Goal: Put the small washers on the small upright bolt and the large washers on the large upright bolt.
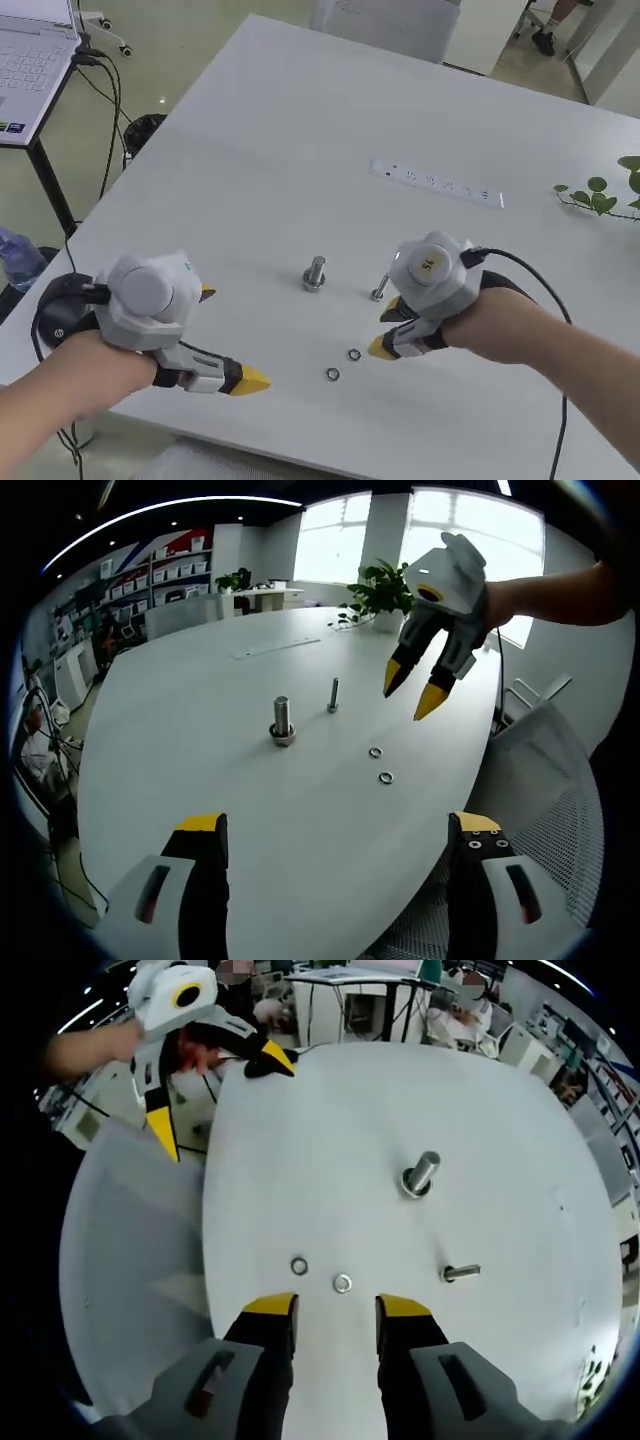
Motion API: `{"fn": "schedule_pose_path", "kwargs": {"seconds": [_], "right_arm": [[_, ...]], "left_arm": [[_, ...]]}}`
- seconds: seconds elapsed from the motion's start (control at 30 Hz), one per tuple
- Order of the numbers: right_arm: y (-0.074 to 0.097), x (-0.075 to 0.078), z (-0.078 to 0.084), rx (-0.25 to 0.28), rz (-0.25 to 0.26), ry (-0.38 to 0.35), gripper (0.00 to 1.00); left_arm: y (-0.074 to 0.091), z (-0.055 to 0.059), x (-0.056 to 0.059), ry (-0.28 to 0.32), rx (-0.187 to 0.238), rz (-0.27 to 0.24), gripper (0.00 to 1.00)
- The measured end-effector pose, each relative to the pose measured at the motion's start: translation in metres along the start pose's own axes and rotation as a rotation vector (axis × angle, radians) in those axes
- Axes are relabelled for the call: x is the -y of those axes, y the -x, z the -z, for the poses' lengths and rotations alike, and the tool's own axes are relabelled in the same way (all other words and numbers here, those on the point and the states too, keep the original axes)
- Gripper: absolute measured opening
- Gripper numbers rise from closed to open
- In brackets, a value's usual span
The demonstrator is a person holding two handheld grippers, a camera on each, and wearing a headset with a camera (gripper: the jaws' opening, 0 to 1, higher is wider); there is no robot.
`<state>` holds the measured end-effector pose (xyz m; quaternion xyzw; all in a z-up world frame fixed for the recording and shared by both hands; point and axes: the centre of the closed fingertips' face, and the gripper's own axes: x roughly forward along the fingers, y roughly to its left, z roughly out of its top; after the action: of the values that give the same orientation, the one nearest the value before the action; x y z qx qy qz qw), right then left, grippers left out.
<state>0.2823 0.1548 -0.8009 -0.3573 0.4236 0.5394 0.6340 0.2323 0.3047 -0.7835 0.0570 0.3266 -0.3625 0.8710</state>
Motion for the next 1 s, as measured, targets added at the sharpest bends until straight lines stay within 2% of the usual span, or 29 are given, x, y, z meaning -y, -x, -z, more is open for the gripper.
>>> {"fn": "schedule_pose_path", "kwargs": {"seconds": [0.17, 0.23, 0.5, 0.77, 0.93, 1.0], "right_arm": [[-0.007, -0.005, 0.002, -0.008, 0.001, 0.000, 0.32], [-0.009, -0.006, -0.002, 0.008, -0.002, -0.022, 0.32], [-0.027, 0.000, -0.004, -0.004, 0.021, -0.014, 0.31], [-0.052, 0.005, 0.009, -0.034, 0.011, -0.047, 0.29], [-0.060, 0.009, 0.018, -0.066, 0.018, -0.035, 0.28], [-0.063, 0.010, 0.019, -0.066, 0.018, -0.047, 0.27]], "left_arm": [[0.002, 0.001, 0.001, -0.004, -0.006, -0.004, 0.89], [0.003, 0.000, 0.002, 0.005, 0.001, -0.001, 0.89], [0.002, 0.003, 0.005, -0.009, -0.010, 0.003, 0.88], [0.001, 0.006, 0.006, -0.010, -0.012, 0.013, 0.86], [0.001, 0.005, 0.006, 0.000, -0.002, 0.016, 0.86], [0.001, 0.006, 0.004, -0.020, -0.013, 0.013, 0.85]]}}
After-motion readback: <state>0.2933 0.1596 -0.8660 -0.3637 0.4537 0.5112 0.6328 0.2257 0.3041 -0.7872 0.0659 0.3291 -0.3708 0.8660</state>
